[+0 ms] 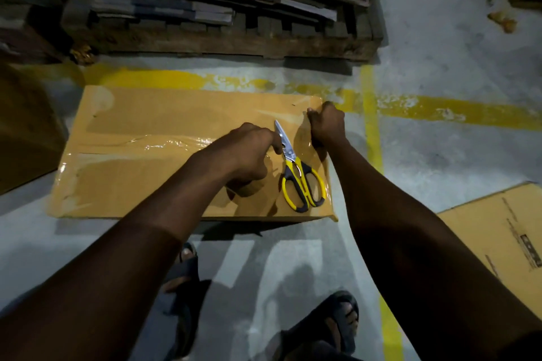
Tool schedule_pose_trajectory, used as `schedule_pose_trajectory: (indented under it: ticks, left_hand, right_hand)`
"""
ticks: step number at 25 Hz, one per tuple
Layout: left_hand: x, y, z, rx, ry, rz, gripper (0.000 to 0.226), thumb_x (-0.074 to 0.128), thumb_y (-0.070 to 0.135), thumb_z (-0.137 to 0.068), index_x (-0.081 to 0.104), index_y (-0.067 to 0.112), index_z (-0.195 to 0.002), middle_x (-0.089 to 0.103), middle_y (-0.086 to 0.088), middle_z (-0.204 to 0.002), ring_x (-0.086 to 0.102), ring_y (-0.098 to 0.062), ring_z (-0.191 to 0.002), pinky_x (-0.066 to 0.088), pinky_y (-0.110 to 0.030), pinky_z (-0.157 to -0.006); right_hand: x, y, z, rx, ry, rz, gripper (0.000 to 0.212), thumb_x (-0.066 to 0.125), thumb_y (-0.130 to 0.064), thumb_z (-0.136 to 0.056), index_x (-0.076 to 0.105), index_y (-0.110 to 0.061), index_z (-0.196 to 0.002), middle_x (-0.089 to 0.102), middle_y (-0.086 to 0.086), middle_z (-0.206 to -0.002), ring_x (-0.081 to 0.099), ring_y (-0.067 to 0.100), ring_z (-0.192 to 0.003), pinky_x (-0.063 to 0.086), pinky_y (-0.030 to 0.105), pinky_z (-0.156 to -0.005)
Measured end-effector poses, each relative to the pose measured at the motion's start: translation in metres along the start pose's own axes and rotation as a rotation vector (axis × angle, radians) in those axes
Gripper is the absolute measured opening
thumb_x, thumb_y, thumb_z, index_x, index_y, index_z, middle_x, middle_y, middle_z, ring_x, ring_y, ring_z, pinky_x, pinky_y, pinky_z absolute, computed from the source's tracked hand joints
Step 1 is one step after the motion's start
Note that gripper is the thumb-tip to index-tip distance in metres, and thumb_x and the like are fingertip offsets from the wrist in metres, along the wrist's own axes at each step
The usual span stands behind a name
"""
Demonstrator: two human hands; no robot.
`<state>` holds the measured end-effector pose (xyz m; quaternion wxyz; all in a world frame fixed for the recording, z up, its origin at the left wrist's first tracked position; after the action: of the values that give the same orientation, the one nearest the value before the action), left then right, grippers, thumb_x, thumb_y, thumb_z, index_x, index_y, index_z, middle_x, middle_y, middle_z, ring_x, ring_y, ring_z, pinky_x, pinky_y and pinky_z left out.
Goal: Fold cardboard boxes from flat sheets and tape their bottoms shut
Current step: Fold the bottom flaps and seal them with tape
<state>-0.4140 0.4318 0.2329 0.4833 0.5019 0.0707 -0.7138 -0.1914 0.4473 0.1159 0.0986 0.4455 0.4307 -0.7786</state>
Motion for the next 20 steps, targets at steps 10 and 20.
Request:
schedule_pose_trajectory:
  ticks: [10, 20]
  left_hand:
    - [0.0, 0.006, -0.001, 0.014, -0.01, 0.02, 0.059, 0.062, 0.002, -0.077, 0.052, 0.033, -0.127, 0.049, -0.005, -0.13, 0.05, -0.026, -0.114, 0.039, -0.031, -0.074]
    - [-0.001, 0.017, 0.004, 0.037, -0.023, 0.011, 0.058, 0.064, 0.004, -0.078, 0.054, 0.032, -0.127, 0.049, -0.007, -0.131, 0.05, -0.027, -0.115, 0.041, -0.032, -0.075]
  right_hand:
    - [0.01, 0.002, -0.057, -0.053, -0.218, 0.117, 0.08, 0.076, -0.034, -0.082, 0.036, -0.013, -0.148, 0.041, 0.015, -0.15, 0.043, 0.034, -0.133, 0.04, 0.043, -0.108]
    - [0.009, 0.024, -0.029, 0.074, 0.039, 0.137, 0.043, 0.057, -0.052, -0.091, 0.067, -0.015, -0.11, 0.067, 0.014, -0.108, 0.063, 0.035, -0.1, 0.046, 0.036, -0.077]
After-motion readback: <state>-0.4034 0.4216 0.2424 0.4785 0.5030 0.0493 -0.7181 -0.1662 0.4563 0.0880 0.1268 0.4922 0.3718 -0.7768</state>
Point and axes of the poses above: each hand's wrist, its own z-axis away from the middle knuckle, its own x-axis out of the palm, y = z × x, the point moved 9 cm from there along -z, towards the middle knuckle
